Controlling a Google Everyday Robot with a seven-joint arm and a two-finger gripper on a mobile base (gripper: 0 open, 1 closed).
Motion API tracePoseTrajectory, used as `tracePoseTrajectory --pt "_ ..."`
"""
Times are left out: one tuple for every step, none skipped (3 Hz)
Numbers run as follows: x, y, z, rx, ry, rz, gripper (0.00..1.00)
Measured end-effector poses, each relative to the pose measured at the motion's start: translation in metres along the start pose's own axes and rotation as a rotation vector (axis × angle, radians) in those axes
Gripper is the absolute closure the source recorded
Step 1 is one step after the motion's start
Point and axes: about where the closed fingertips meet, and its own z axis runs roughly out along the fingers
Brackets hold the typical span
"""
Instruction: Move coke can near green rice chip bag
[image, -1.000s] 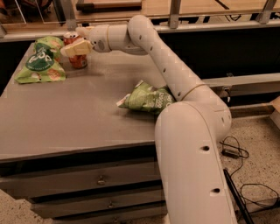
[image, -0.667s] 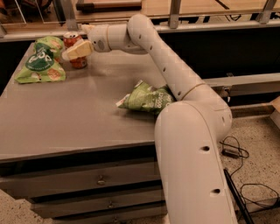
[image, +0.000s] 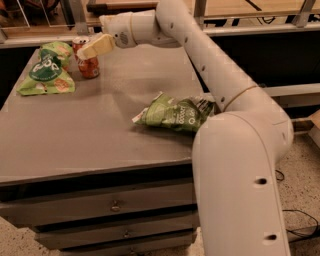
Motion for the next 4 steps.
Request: tracePoseTrajectory --pt "-0.027 0.009 -0.041 0.047 0.046 -0.032 0.00" --pt "-0.046 0.015 -0.101 0.126 0.143 -0.036 0.00" --pt "-0.052 0.012 -0.172 0.232 0.234 0.018 0.00" --pt "-0.047 -0.001 -0.236 0.326 0.287 0.061 0.00"
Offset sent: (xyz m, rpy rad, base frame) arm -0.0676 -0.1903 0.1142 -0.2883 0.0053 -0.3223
